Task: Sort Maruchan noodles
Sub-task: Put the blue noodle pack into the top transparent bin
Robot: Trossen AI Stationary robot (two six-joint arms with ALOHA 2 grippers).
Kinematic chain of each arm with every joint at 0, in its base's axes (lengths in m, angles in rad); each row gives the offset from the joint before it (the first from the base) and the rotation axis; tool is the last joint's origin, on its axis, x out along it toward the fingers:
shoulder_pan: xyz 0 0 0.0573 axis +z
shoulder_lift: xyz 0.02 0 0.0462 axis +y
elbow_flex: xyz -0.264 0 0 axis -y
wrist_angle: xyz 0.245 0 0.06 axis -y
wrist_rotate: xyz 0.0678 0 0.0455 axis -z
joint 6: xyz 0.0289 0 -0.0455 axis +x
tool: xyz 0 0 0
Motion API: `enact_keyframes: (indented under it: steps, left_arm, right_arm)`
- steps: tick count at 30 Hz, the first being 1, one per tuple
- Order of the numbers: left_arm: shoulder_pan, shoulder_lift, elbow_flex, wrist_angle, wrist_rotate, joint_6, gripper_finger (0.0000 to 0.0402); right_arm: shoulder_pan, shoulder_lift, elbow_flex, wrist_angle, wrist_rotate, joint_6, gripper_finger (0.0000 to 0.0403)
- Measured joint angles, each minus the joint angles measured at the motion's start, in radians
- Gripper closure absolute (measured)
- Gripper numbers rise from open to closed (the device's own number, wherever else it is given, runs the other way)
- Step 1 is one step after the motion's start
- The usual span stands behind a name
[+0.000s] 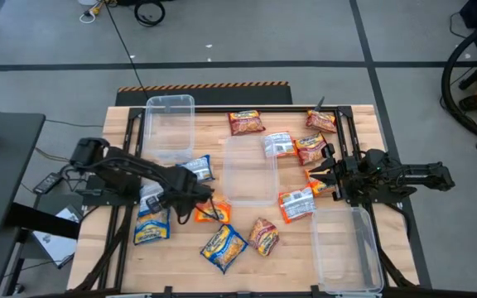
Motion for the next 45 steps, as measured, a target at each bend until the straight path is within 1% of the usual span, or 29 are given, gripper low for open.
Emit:
enact_keyframes:
  steps: [4, 8, 11, 15, 20, 24, 28, 33, 35, 38, 40, 42, 45]
  left_arm:
    - [0.059, 0.027, 0.0, 0.001, -0.046, 0.111, 0.0271]
    - [0.109, 0.068, 0.0, -0.046, -0.052, 0.196, 0.0271]
    - [0.137, 0.079, -0.025, -0.018, -0.054, 0.226, 0.0271]
    - [0.16, 0.079, -0.088, 0.02, -0.061, 0.249, 0.0271]
    - [0.165, 0.079, -0.168, 0.074, -0.105, 0.247, 0.0271]
    - [0.145, 0.079, -0.17, 0.08, -0.111, 0.153, 0.0271]
    - [0.109, 0.074, -0.16, 0.075, -0.107, 0.125, 0.0275]
    - [0.088, 0.072, -0.16, 0.107, -0.034, 0.149, 0.0297]
    - [0.082, 0.072, -0.16, 0.127, -0.029, 0.169, 0.0316]
    - [0.077, 0.072, -0.159, 0.139, -0.031, 0.162, 0.0361]
    - [0.074, 0.072, -0.156, 0.133, -0.032, 0.114, 0.0388]
    - [0.074, 0.072, -0.136, 0.099, -0.032, 0.062, 0.0391]
    - [0.074, 0.072, -0.071, -0.001, -0.032, -0.028, 0.0393]
  right_arm:
    - [0.0, 0.0, 0.0, 0.0, 0.0, 0.0, 0.0339]
    - [0.0, 0.0, 0.0, 0.0, 0.0, 0.0, 0.0339]
    - [0.0, 0.0, 0.0, 0.001, 0.0, 0.0, 0.0339]
    - [0.0, 0.0, 0.0, 0.006, 0.0, 0.0, 0.0339]
    - [0.0, 0.0, 0.0, 0.007, 0.0, 0.0, 0.0339]
    - [0.0, 0.0, 0.0, 0.008, 0.0, 0.0, 0.0339]
    - [0.0, 0.0, 0.0, 0.008, 0.0, 0.0, 0.0339]
    - [0.0, 0.0, 0.0, 0.008, 0.0, 0.0, 0.0339]
    - [0.0, 0.0, 0.0, 0.008, 0.0, 0.0, 0.0339]
    - [0.0, 0.0, 0.0, 0.008, 0.0, 0.0, 0.0339]
    - [0.0, 0.0, 0.0, 0.008, 0.0, 0.0, 0.0339]
    - [0.0, 0.0, 0.0, 0.008, 0.0, 0.0, 0.0339]
    - [0.0, 0.0, 0.0, 0.007, 0.0, 0.0, 0.0339]
